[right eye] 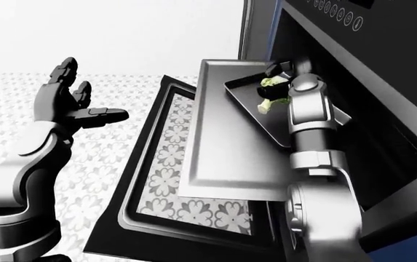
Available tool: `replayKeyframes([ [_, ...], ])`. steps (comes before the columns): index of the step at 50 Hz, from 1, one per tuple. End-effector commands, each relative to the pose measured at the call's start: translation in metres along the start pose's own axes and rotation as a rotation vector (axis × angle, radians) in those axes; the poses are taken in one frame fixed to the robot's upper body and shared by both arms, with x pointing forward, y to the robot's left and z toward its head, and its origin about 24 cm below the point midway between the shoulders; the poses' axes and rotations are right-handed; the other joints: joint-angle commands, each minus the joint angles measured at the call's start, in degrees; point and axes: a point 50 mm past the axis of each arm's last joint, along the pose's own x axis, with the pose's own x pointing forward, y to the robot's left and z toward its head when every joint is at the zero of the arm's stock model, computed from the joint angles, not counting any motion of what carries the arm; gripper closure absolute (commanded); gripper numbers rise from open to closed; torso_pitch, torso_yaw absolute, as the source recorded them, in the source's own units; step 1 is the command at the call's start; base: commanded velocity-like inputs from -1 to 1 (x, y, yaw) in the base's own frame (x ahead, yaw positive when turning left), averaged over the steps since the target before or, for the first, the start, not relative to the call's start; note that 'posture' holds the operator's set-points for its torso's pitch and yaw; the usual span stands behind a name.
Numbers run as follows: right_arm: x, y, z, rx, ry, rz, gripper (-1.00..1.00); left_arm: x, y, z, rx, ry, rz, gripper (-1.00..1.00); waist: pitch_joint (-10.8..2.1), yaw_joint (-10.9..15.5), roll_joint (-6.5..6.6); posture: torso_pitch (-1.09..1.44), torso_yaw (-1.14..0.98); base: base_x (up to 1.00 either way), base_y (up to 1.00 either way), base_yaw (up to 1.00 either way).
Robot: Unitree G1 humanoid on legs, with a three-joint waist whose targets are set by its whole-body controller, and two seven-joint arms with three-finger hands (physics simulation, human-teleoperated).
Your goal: Place the broccoli on the top rack of the oven.
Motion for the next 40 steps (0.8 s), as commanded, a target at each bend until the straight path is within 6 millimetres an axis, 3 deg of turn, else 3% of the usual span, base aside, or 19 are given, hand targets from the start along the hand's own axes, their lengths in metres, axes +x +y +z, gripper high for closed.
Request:
replayKeyframes([
  [1,-0.006,-0.011,0.027,0.013,-0.110,-0.043,1.00,-0.002,-0.001,0.019,-0.002,-0.098,-0.003,-1.00,-1.78,0.03,-0.10,0.00,0.00,0.00,0.00,0.00],
  [17,-0.001,-0.012,0.016,-0.008,-0.087,-0.075,1.00,-0.004,0.001,0.017,-0.004,-0.094,0.001,-1.00,-1.86,0.17,-0.20,0.00,0.00,0.00,0.00,0.00],
  [19,-0.001,-0.012,0.015,-0.011,-0.085,-0.080,0.87,-0.005,0.001,0.017,-0.004,-0.094,0.001,-1.00,-1.82,0.18,-0.22,0.00,0.00,0.00,0.00,0.00],
  [20,-0.001,-0.012,0.015,-0.013,-0.083,-0.080,0.40,-0.005,0.001,0.018,-0.004,-0.094,0.001,-1.00,-1.80,0.18,-0.23,0.00,0.00,0.00,0.00,0.00],
  [31,0.001,-0.011,0.010,-0.030,-0.074,-0.089,0.22,-0.003,0.001,0.018,-0.004,-0.094,0.000,-1.00,-1.88,0.25,-0.37,0.00,0.00,0.00,0.00,0.00],
  [32,0.001,-0.011,0.009,-0.032,-0.073,-0.088,0.00,-0.002,0.001,0.017,-0.004,-0.095,-0.001,-1.00,-1.87,0.26,-0.37,0.00,0.00,0.00,0.00,0.00],
  [40,0.001,-0.011,0.008,-0.039,-0.068,-0.091,-0.10,-0.001,0.000,0.016,-0.006,-0.092,-0.003,-1.00,-1.79,0.29,-0.40,0.00,0.00,0.00,0.00,0.00],
])
